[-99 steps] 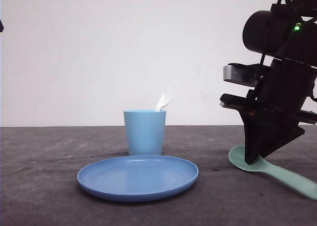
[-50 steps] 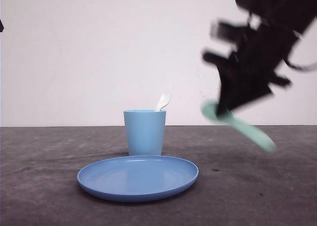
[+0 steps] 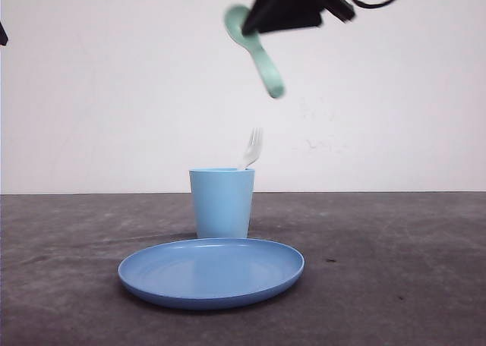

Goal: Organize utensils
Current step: 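Lift the green spoon with the right gripper toward the blue cup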

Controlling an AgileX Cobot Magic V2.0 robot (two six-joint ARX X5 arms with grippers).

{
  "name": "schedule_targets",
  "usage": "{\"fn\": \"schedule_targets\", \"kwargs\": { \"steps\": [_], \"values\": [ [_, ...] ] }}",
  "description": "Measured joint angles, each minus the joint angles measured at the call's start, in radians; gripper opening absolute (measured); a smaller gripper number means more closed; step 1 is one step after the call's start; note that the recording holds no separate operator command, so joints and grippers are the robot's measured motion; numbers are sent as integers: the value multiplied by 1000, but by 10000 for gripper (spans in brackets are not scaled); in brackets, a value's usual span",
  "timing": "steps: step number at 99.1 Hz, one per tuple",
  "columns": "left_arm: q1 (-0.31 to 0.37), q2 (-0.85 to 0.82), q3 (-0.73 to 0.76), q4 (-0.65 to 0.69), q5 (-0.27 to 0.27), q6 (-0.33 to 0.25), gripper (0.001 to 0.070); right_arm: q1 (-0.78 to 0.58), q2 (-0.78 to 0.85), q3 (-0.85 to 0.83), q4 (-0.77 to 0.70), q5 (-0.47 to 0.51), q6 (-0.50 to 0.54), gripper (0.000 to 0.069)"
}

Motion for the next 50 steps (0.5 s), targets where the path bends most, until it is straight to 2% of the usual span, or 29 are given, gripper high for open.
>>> {"fn": "schedule_targets", "kwargs": {
  "steps": [50],
  "values": [
    [0,0,0,13,0,0,240,23,262,0,352,1,-105,24]
  ]
}}
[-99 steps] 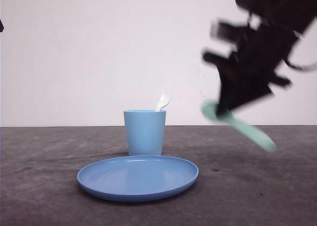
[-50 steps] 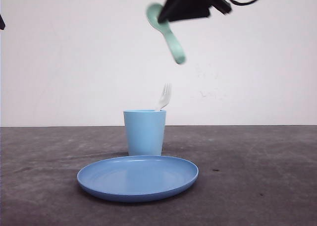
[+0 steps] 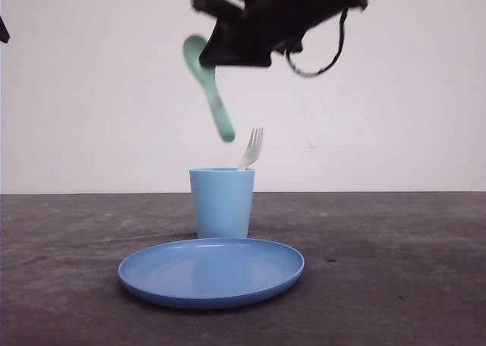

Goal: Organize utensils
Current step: 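Lift the green spoon with the right gripper toward the blue cup, then drop the spoon into the cup and open the right gripper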

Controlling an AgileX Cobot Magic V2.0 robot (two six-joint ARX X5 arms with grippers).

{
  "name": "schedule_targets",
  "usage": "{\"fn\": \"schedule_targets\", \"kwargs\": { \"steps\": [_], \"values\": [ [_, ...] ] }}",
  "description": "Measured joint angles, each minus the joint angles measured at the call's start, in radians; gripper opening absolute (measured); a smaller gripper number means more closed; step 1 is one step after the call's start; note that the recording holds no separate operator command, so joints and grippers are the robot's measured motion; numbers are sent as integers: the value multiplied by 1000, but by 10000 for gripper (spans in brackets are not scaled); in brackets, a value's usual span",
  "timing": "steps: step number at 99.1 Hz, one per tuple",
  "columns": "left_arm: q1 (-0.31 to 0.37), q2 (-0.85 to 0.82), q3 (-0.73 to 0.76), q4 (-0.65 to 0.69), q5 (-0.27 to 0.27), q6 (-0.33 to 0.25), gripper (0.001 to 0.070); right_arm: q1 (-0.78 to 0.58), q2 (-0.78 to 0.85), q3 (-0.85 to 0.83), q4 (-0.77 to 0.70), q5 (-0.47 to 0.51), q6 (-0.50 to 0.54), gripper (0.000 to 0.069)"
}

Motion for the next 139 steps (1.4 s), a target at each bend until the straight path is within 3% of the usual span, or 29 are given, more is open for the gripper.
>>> {"fn": "schedule_targets", "kwargs": {
  "steps": [16,46,97,103,121,139],
  "values": [
    [0,0,0,0,0,0,240,0,94,0,86,0,-15,24],
    [0,0,0,0,0,0,240,1,198,0,85,0,-18,24],
    [0,0,0,0,0,0,240,14,208,0,40,-19,-6,29],
    [0,0,0,0,0,0,240,15,207,0,28,-34,4,74],
    [0,0,0,0,0,0,240,14,158,0,10,-50,20,322],
    [0,0,0,0,0,0,240,15,44,0,2,-52,20,379]
  ]
}}
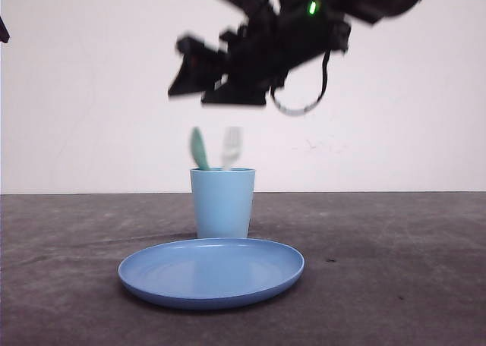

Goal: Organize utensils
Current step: 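Drop the spoon into the cup and open the right gripper, then grasp the rim of the blue cup with the right gripper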

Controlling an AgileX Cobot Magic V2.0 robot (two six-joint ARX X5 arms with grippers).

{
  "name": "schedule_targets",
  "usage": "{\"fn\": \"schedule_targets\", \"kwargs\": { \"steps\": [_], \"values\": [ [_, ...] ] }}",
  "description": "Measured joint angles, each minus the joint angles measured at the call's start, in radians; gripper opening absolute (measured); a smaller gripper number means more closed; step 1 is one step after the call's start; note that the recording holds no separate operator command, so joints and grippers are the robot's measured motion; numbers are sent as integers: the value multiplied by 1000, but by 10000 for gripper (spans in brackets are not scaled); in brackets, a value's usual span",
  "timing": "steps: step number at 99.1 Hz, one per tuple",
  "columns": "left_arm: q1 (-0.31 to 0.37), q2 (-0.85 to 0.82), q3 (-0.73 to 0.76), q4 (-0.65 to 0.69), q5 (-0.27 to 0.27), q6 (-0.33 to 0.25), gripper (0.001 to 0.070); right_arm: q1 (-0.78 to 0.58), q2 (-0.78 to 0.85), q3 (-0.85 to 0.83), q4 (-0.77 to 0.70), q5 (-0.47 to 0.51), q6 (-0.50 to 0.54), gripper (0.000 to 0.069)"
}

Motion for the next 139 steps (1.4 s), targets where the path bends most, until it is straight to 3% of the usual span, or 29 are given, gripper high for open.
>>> {"fn": "schedule_targets", "kwargs": {
  "steps": [18,48,59,88,117,139],
  "values": [
    [0,0,0,0,0,0,240,-1,-134,0,-95,0,0,382],
    [0,0,0,0,0,0,240,-75,-376,0,-505,26,-1,382],
    [0,0,0,-1,0,0,240,-114,-439,-39,-573,31,-1,382],
    [0,0,0,-1,0,0,240,-127,-483,-245,-582,29,3,390],
    [0,0,0,-3,0,0,240,-122,-475,-362,-479,29,8,682],
    [0,0,0,-4,0,0,240,-102,-389,-373,-401,28,14,681]
  ]
}}
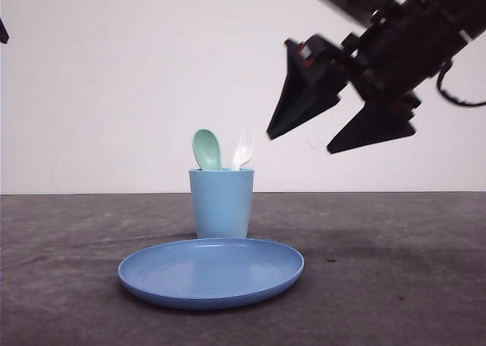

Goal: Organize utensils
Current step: 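Grasp the rim of the blue cup with the right gripper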

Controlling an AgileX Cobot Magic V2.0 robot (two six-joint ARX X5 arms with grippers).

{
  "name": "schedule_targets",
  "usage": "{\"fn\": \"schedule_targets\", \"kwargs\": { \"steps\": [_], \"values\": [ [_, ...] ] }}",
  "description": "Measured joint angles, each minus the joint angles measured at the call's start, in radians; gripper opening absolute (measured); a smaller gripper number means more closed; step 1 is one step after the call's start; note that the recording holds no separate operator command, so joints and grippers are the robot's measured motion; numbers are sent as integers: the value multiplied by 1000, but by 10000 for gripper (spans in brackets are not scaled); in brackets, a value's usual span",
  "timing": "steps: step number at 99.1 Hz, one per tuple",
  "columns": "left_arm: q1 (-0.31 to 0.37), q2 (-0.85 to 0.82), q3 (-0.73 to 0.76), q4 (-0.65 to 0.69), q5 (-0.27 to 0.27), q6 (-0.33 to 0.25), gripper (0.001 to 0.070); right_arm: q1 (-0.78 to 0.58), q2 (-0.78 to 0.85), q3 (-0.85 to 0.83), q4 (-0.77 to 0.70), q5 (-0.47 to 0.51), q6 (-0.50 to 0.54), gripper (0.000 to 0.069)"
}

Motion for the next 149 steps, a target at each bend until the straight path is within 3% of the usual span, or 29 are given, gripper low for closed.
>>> {"fn": "schedule_targets", "kwargs": {
  "steps": [36,74,108,130,149],
  "values": [
    [0,0,0,0,0,0,240,77,240,5,312,0,25,681],
    [0,0,0,0,0,0,240,83,442,160,340,0,61,681],
    [0,0,0,0,0,0,240,90,472,212,343,9,60,679],
    [0,0,0,0,0,0,240,91,474,212,335,28,55,534],
    [0,0,0,0,0,0,240,91,475,212,346,29,53,504]
  ]
}}
